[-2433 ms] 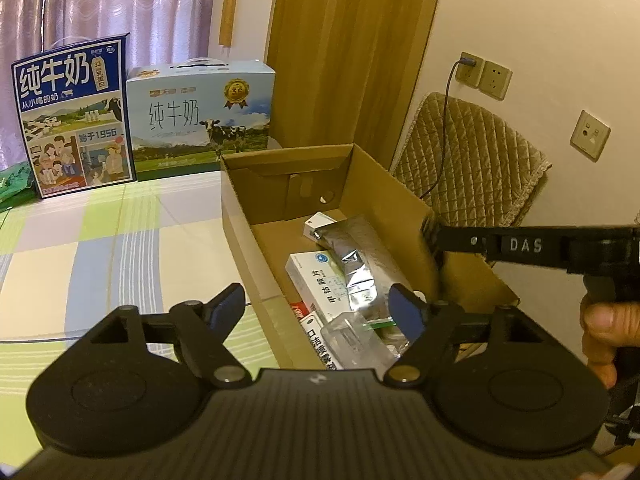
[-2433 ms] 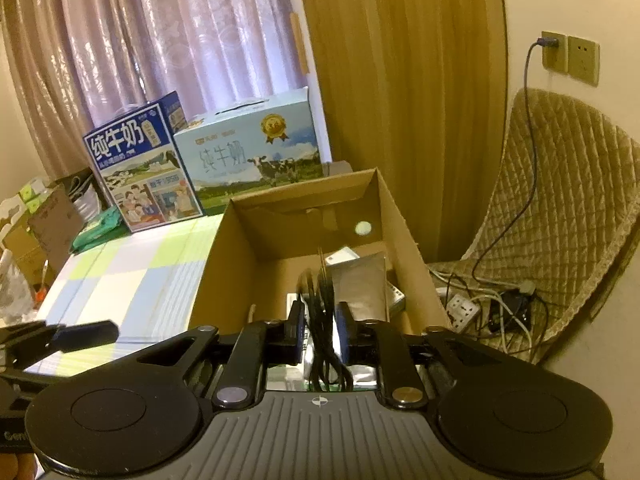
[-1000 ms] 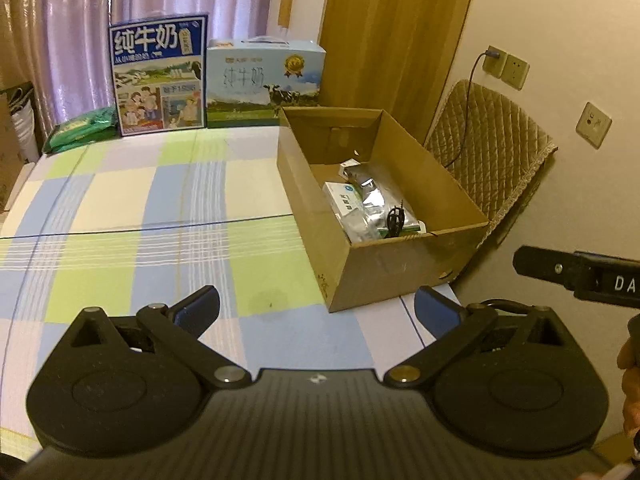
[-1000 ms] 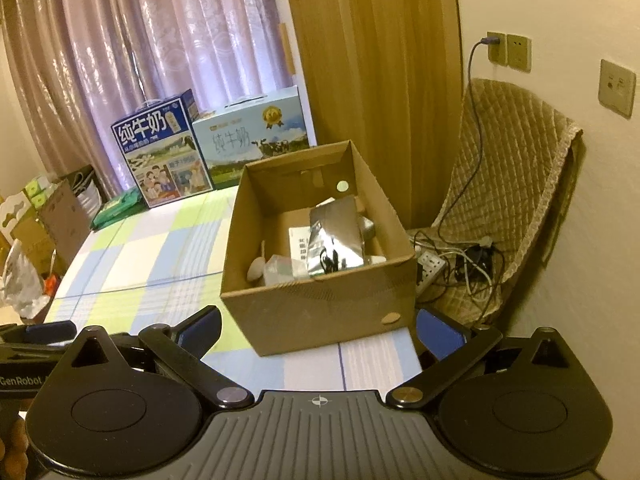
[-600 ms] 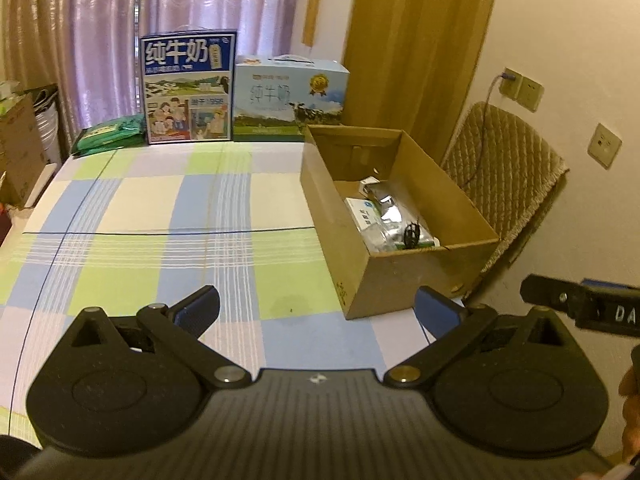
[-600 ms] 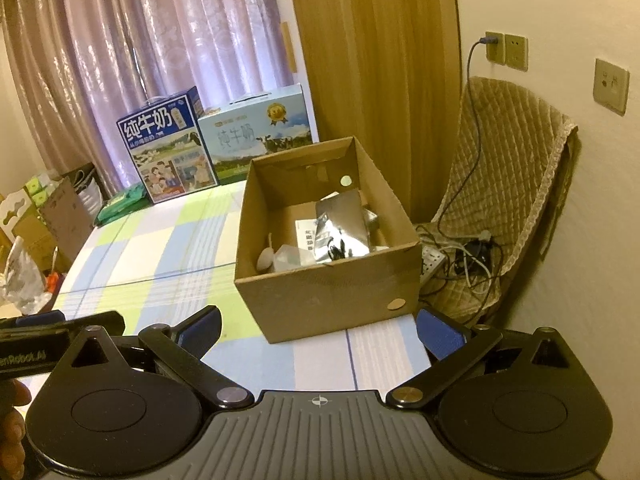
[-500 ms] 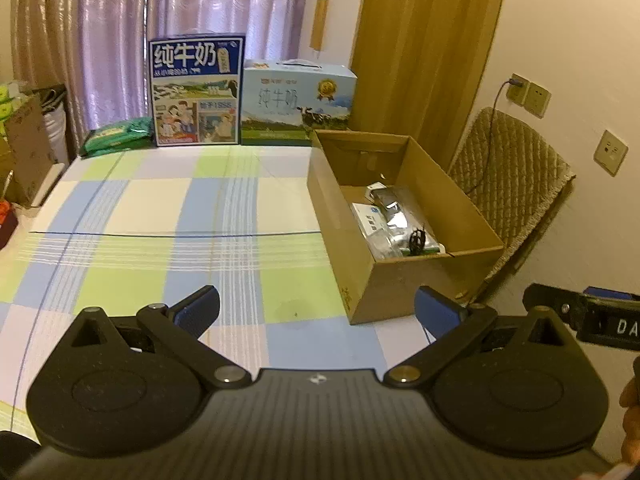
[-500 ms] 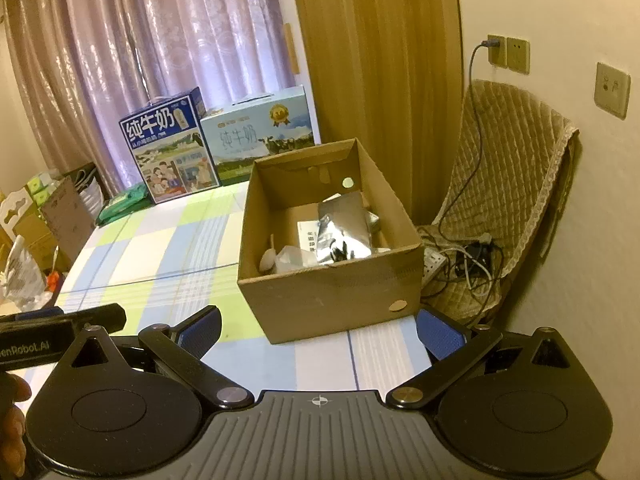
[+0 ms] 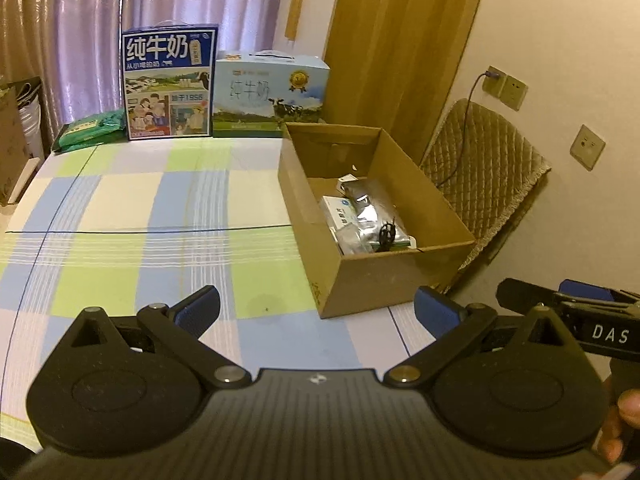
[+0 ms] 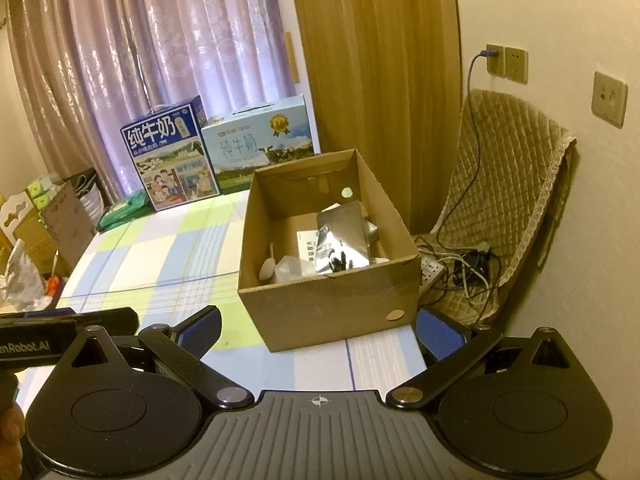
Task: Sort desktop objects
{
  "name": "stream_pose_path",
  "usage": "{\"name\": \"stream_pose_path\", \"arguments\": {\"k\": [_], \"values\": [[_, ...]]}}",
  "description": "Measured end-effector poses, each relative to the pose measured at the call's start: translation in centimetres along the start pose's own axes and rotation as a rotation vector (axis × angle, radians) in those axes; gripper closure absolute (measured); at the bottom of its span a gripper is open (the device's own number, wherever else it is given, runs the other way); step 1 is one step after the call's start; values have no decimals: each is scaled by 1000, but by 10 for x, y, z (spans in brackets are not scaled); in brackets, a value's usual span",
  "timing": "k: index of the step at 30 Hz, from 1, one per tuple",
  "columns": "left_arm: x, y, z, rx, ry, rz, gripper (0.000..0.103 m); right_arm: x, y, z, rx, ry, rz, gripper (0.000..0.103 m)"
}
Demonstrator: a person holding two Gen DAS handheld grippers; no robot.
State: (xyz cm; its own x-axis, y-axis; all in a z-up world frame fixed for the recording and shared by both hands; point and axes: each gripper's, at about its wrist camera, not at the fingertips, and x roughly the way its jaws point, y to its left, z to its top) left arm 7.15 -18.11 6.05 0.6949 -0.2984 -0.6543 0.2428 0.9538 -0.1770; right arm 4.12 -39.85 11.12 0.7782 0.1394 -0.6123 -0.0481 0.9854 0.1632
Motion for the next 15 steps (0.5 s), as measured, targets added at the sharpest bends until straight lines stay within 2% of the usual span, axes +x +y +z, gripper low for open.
{"name": "stream_pose_path", "arguments": {"k": [9,15], "values": [[5,-11,-6,46,-2,7,1,-1,-2,-5,9,5,0,2],[2,-14,-8,67,-33,11,1,-2,-4,-9,8,2,1,2]]}}
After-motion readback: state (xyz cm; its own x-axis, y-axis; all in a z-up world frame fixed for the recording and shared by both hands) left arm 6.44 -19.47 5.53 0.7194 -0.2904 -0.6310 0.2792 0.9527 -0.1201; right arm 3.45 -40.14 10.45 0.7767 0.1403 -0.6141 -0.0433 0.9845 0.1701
